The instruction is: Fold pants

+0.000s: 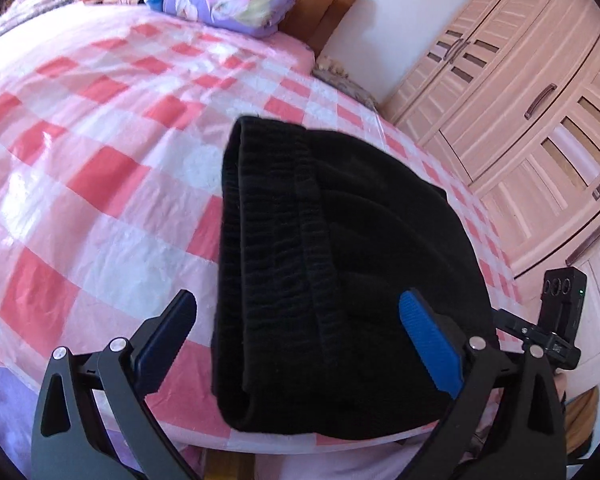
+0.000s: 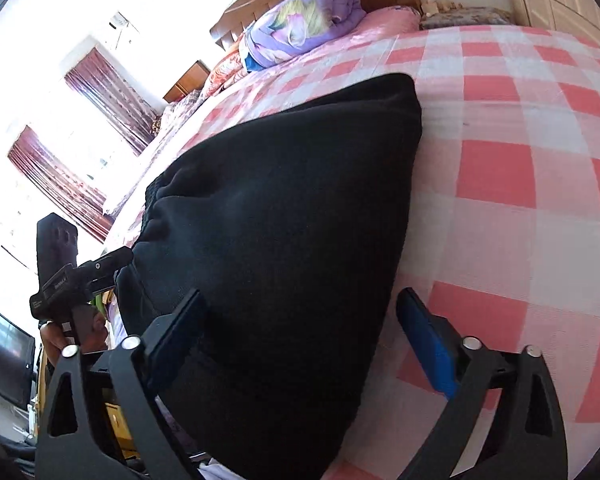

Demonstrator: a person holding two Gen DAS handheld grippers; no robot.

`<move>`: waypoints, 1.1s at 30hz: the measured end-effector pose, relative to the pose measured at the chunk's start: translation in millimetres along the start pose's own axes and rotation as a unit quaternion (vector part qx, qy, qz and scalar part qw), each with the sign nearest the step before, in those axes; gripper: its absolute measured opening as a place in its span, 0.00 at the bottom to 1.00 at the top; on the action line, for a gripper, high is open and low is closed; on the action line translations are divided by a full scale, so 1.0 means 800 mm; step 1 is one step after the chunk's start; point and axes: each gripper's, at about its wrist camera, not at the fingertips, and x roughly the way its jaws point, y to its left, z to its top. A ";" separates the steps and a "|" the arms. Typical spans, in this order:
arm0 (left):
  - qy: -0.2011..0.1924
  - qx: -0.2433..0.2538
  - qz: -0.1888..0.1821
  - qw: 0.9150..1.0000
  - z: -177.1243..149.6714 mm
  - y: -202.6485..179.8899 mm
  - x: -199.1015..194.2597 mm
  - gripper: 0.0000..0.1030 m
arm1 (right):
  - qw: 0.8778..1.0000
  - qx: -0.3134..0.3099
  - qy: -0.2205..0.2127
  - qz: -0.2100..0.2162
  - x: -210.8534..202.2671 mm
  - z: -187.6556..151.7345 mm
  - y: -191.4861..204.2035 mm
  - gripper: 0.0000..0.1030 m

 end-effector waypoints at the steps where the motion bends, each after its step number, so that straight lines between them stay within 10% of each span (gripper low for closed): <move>1: 0.016 0.001 -0.009 1.000 0.001 -0.001 0.011 0.98 | 1.000 0.004 -0.001 -0.002 0.003 0.003 0.000 0.83; 11: 0.030 0.039 0.022 0.999 0.014 -0.023 0.034 0.81 | 0.999 -0.004 -0.047 0.000 -0.012 0.000 -0.006 0.51; 33: 0.007 0.068 -0.039 0.997 0.122 -0.126 0.127 0.70 | 0.991 0.001 -0.107 -0.076 -0.054 0.069 -0.082 0.44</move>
